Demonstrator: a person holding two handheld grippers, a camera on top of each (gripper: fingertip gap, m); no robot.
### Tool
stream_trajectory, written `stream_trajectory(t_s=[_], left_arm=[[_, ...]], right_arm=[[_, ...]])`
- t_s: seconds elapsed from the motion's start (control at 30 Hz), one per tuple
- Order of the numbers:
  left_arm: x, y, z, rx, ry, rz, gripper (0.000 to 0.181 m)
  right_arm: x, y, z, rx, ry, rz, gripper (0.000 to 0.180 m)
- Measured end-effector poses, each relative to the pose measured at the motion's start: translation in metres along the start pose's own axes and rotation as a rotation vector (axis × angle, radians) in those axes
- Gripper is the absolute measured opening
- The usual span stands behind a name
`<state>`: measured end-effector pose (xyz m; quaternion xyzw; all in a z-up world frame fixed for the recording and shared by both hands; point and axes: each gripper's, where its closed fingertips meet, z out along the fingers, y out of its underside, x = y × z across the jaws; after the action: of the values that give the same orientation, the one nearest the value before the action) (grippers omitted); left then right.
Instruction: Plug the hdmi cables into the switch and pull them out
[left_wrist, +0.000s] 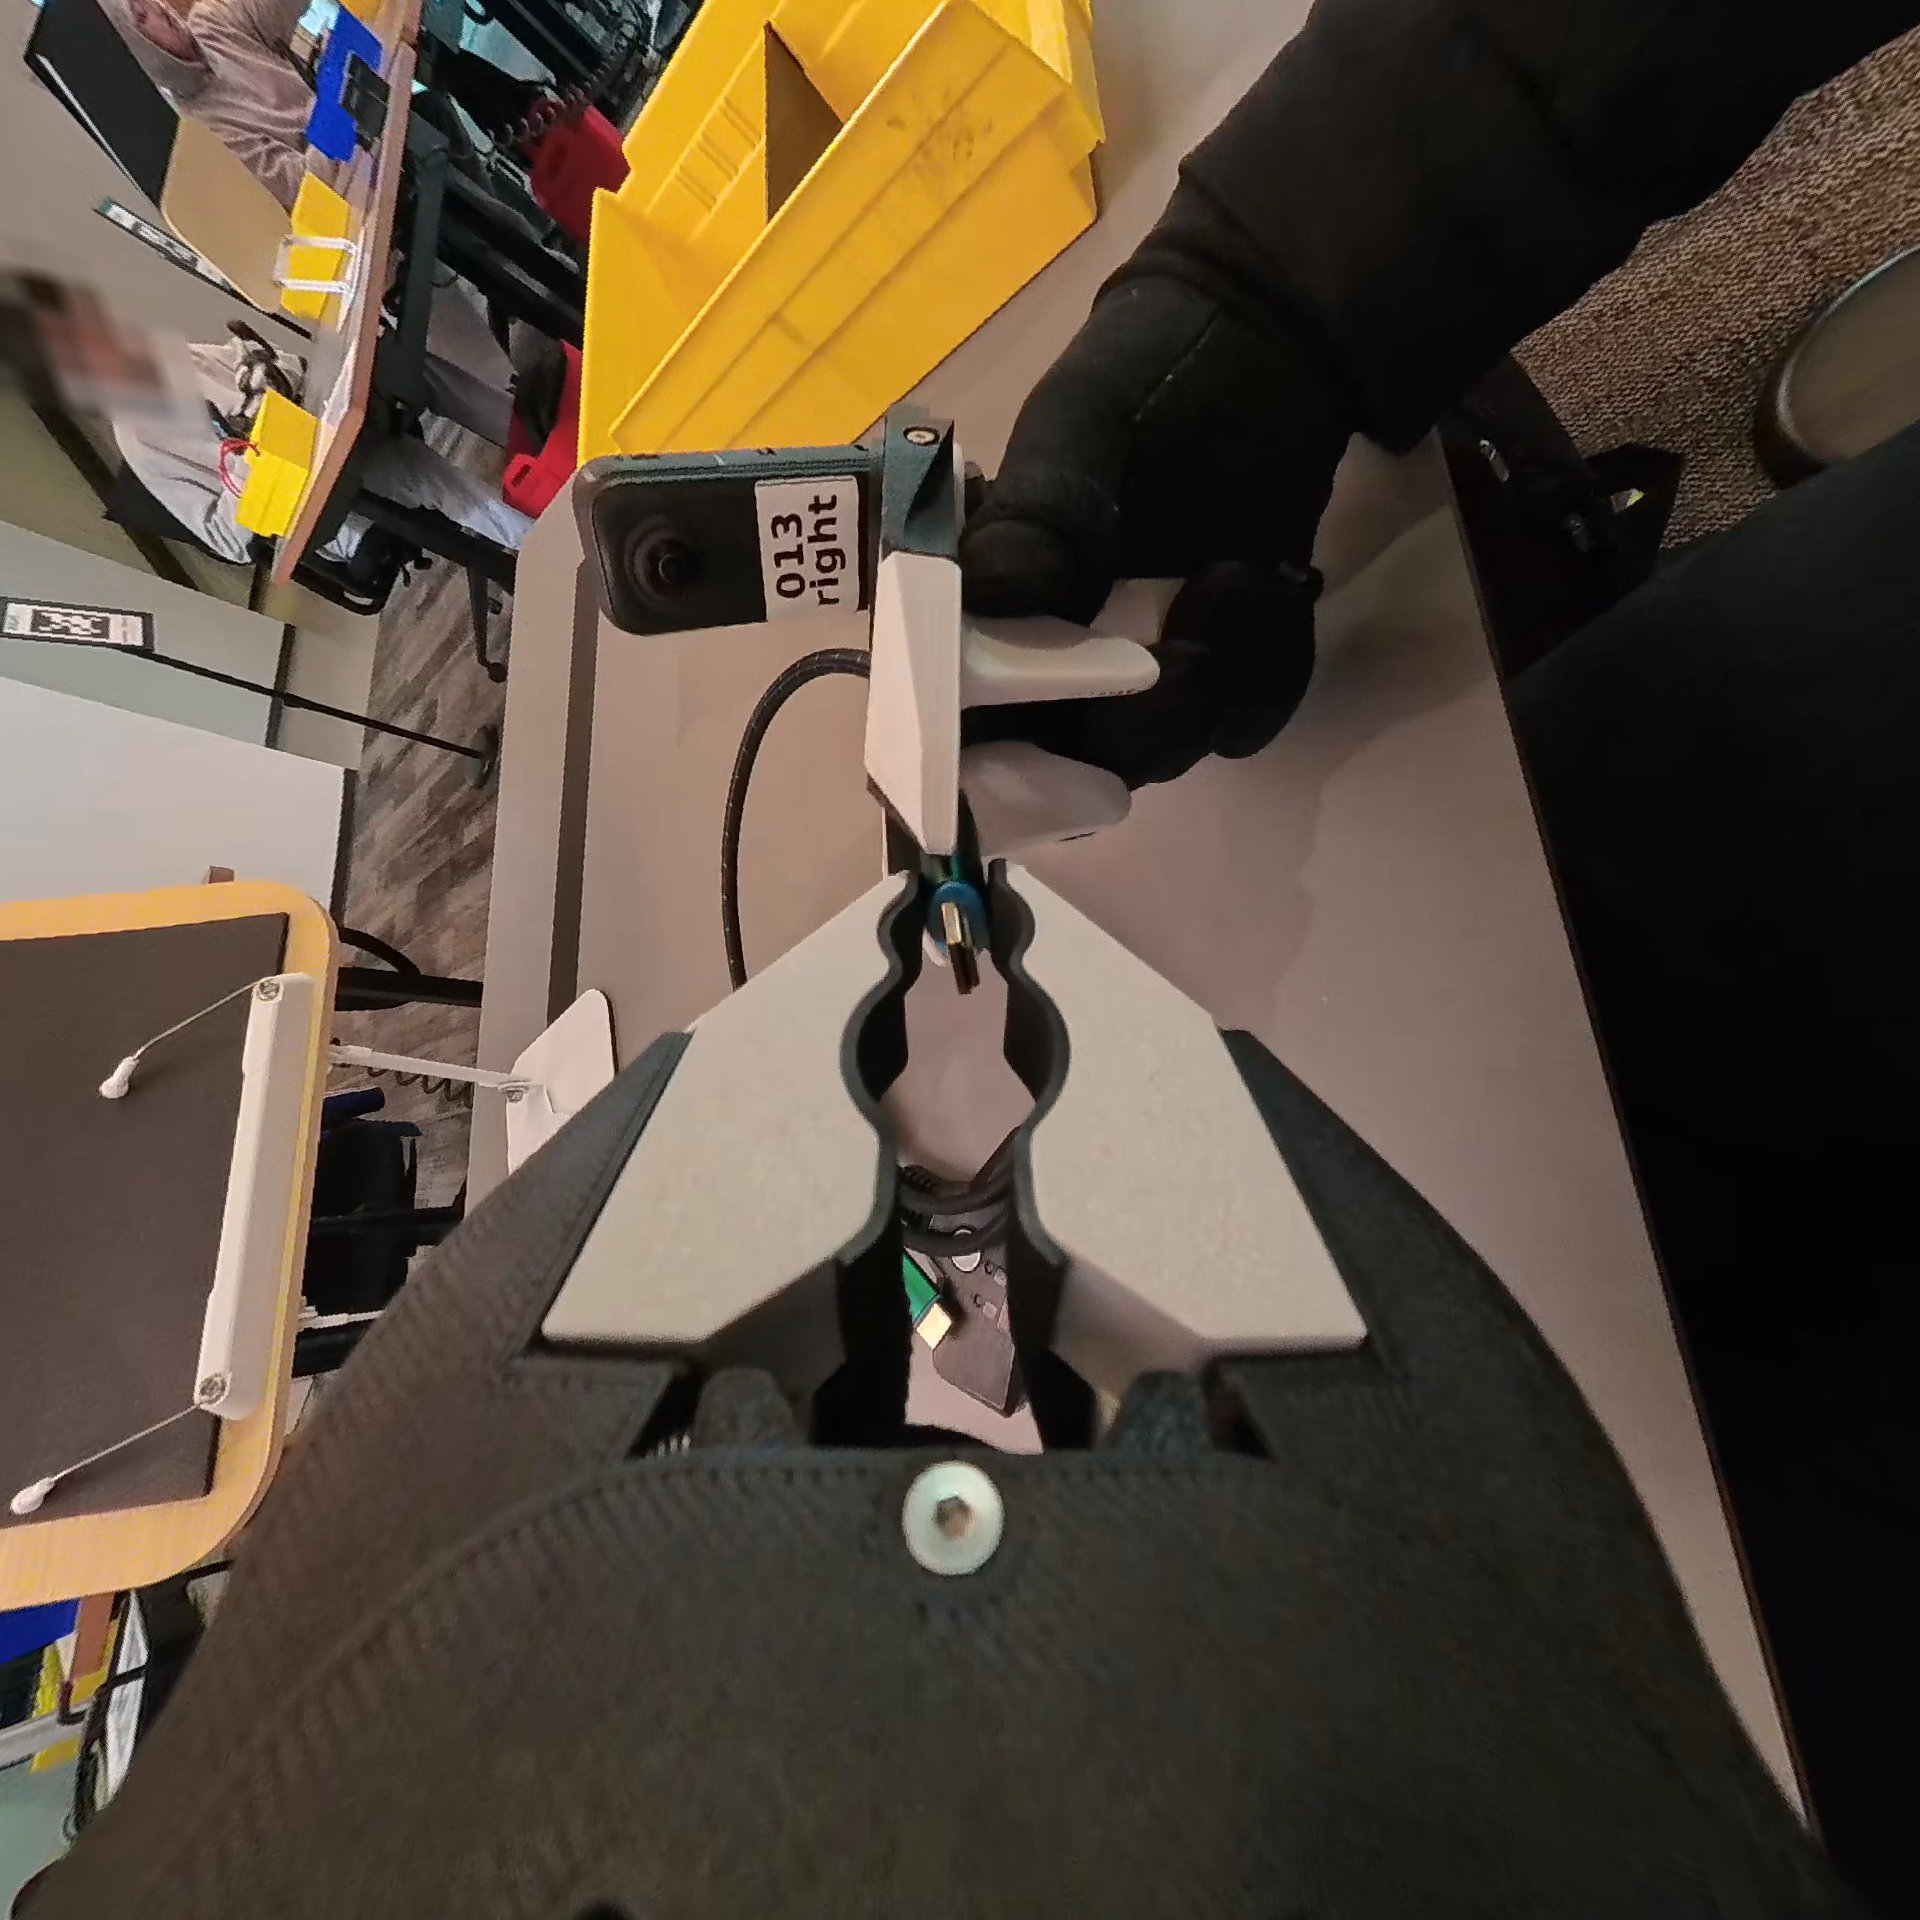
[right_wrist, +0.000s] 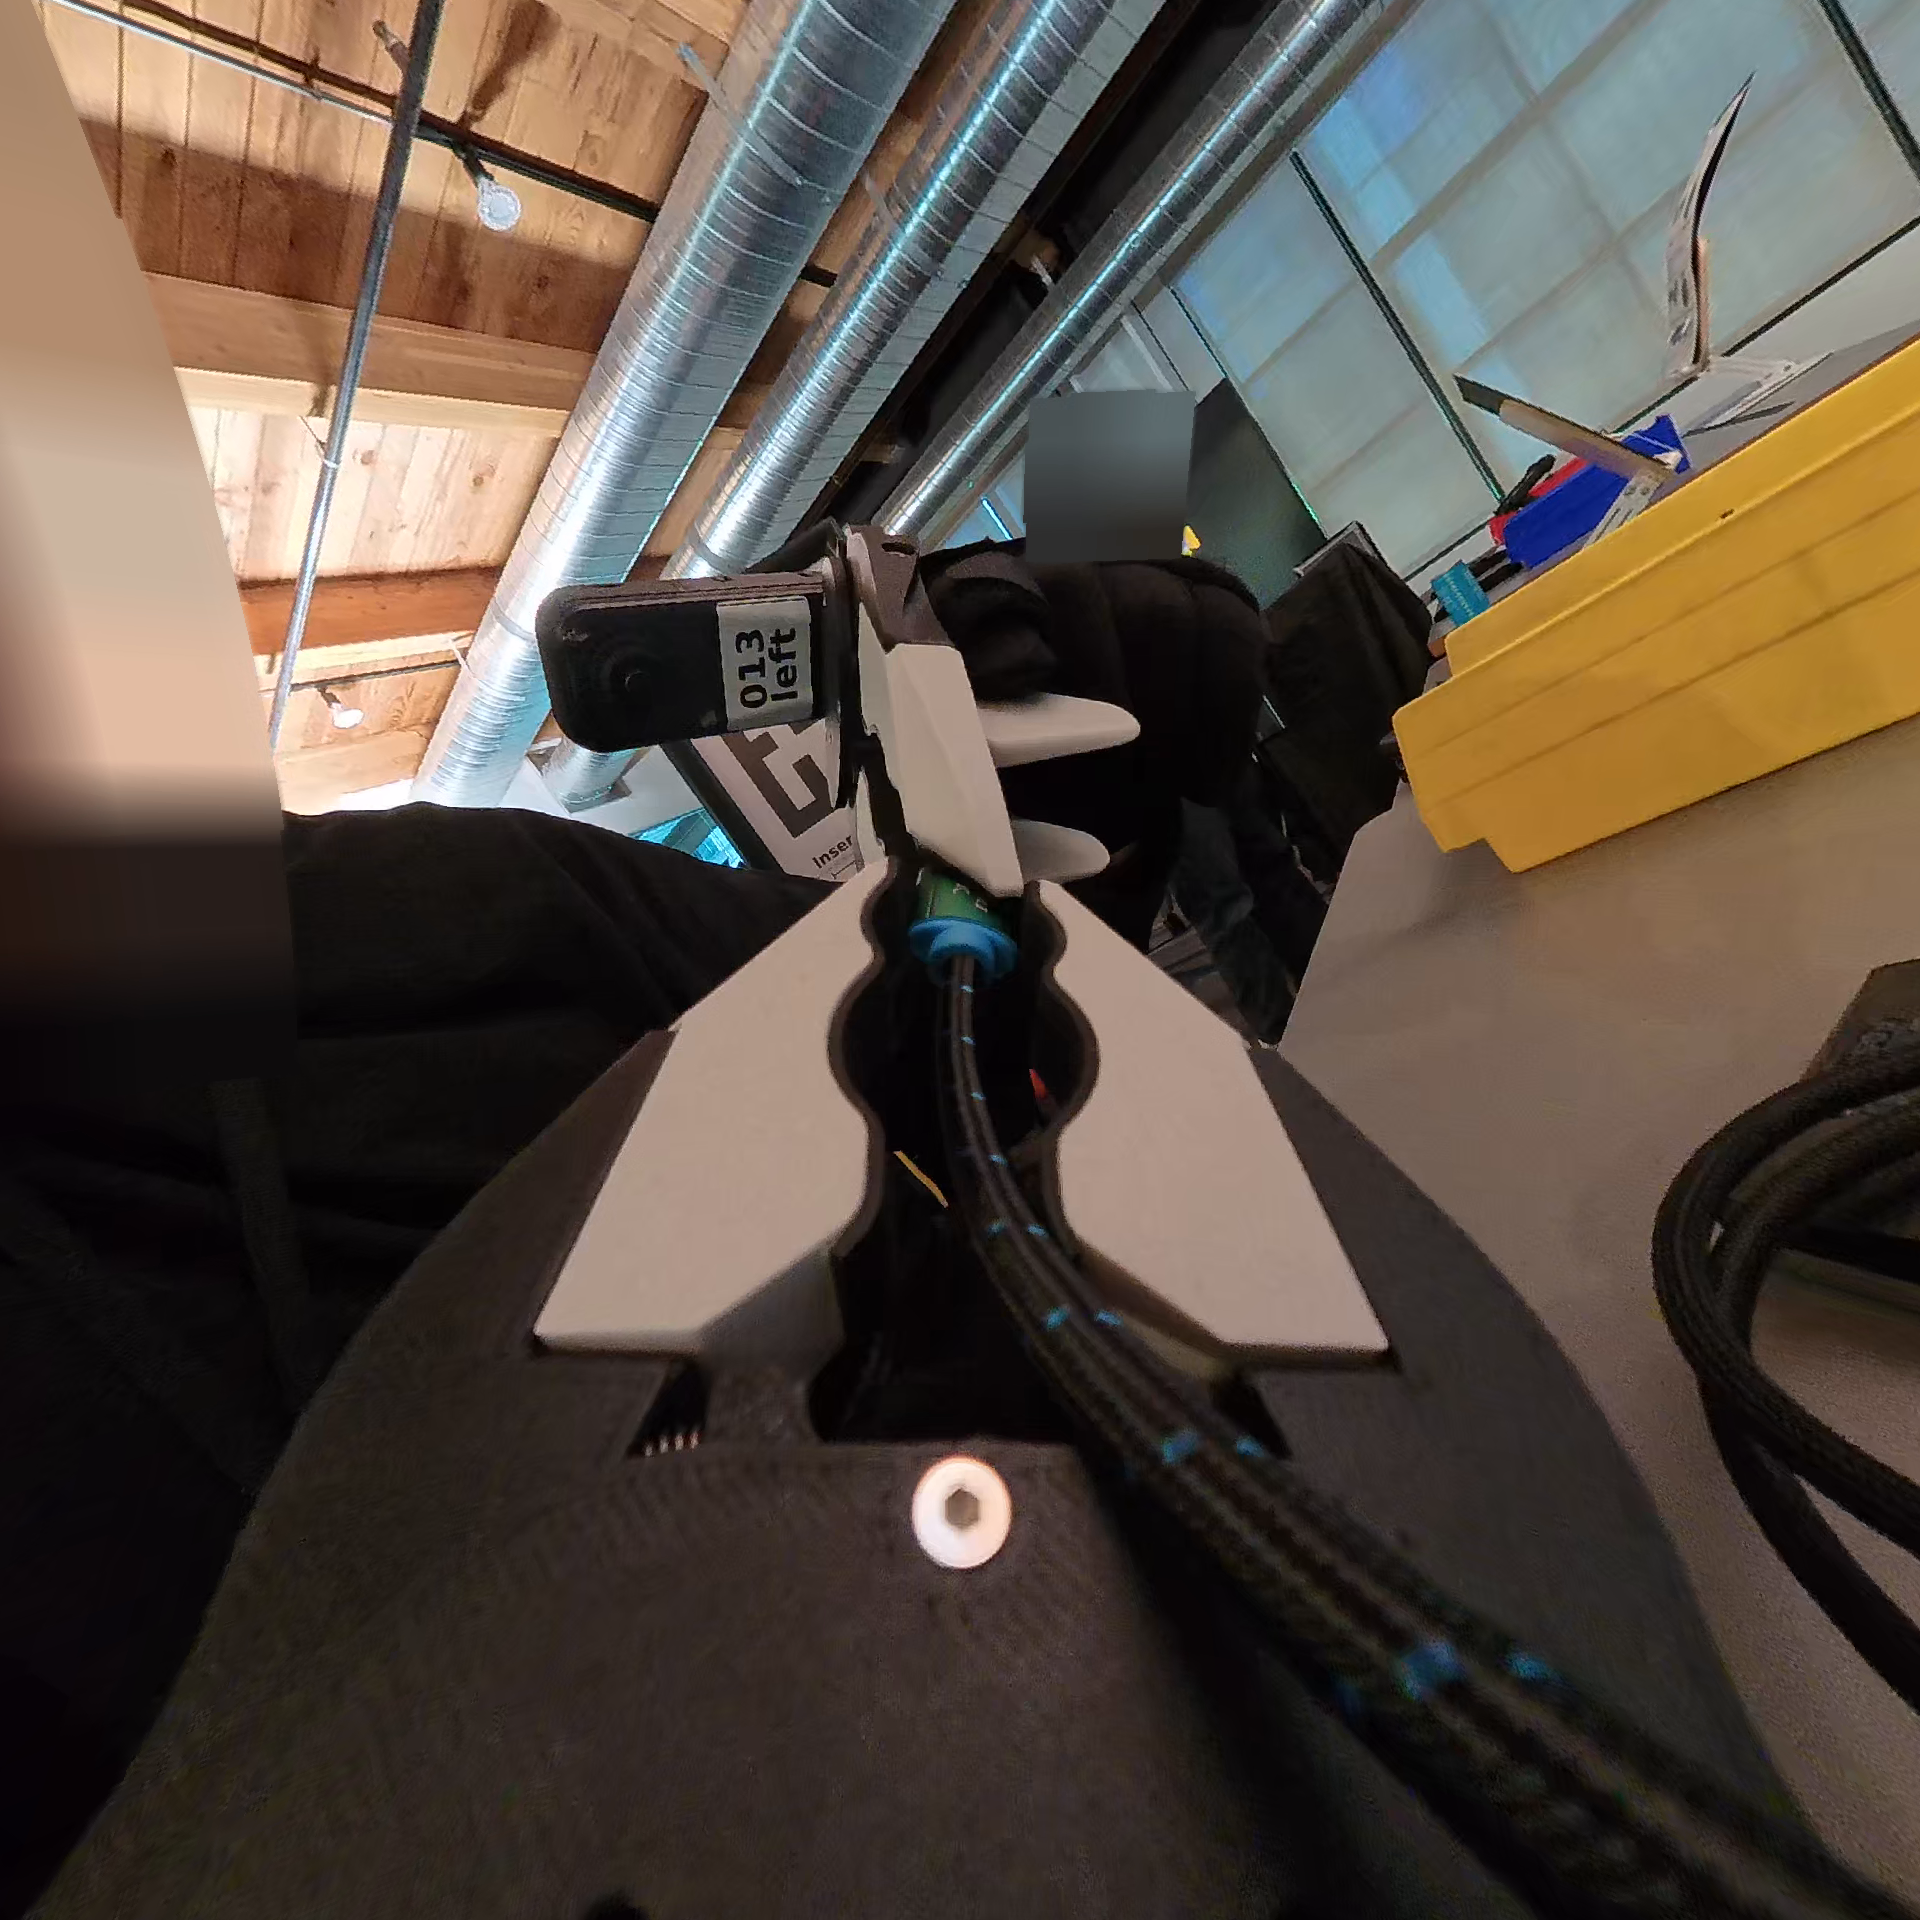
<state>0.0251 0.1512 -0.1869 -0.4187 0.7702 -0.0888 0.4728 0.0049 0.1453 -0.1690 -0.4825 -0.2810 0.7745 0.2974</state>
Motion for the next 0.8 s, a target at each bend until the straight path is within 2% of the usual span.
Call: stream_trajectory(t_s=[0.43, 0.63, 0.8], left_arm=[[0.0, 0.007, 0.003, -0.023, -0.007, -0.026, 0.011], [-0.004, 0.009, -0.001, -0.014, -0.029, -0.081, 0.027], [0.001, 0.01, 0.0, -0.027, -0.042, -0.066, 0.015]], right_arm=[[0.008, 0.002, -0.001, -0.019, 0.068, -0.035, 0.019], [0.013, 0.006, 0.001, -0.055, 0.113, -0.065, 0.019], [0.016, 0.007, 0.002, -0.065, 0.143, -0.084, 0.019]])
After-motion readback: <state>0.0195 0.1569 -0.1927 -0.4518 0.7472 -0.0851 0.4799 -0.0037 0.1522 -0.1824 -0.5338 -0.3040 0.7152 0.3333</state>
